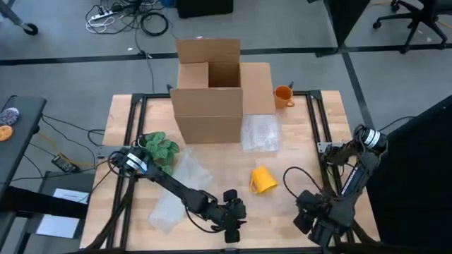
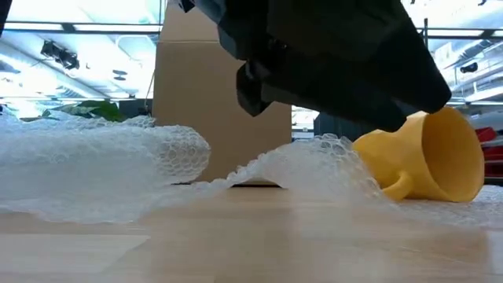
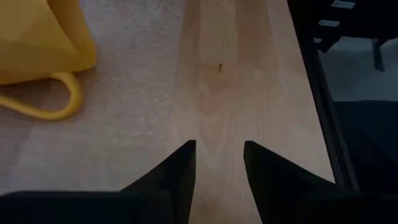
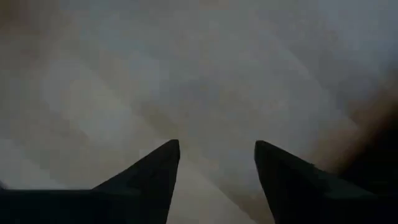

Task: Wrap mug
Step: Wrap the yellow mug with the bubble wrap

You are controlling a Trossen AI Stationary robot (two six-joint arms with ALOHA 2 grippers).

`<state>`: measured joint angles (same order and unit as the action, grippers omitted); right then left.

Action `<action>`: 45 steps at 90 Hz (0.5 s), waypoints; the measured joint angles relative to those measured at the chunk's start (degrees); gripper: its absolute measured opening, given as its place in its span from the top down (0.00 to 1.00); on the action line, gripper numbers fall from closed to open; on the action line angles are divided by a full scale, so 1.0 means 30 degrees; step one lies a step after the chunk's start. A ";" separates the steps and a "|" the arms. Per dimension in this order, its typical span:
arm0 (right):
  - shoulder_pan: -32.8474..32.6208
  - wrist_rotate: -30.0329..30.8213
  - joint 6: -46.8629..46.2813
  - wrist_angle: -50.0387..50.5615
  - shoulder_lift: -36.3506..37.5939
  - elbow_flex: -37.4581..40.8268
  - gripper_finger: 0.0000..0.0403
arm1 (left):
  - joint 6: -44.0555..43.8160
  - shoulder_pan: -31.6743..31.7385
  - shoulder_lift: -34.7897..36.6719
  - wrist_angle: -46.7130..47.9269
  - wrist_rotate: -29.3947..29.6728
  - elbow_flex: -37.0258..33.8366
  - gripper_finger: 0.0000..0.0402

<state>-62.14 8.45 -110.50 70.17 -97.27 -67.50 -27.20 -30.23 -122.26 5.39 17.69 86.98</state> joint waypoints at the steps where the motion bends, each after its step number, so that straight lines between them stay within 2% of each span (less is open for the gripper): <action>1: -0.0009 -0.0242 -0.0085 0.0135 -0.0036 0.0004 0.54 | 0.0000 0.0005 0.0000 -0.0001 0.0000 0.0000 0.70; 6: -0.0142 -0.1103 -0.0388 0.0697 -0.0134 0.0004 0.55 | 0.0032 0.0048 0.0000 -0.0007 0.0000 0.0000 0.70; 17: -0.0330 -0.1394 -0.0774 0.1011 -0.0613 0.0174 0.56 | 0.0522 0.0092 0.0000 -0.0016 -0.0399 0.0000 0.70; 27: -0.0315 -0.1478 -0.0799 0.1046 -0.1177 0.0706 0.56 | 0.2188 0.0100 0.0000 -0.0706 -0.0790 0.0000 0.70; 45: -0.0327 -0.2851 -0.0748 0.0380 -0.2420 0.1559 0.56 | 0.3986 0.0164 0.0000 -0.1625 -0.0721 0.0000 0.70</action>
<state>-63.12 -0.10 -112.74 71.31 -104.53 -62.82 -15.24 -29.74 -122.26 0.51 15.53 86.98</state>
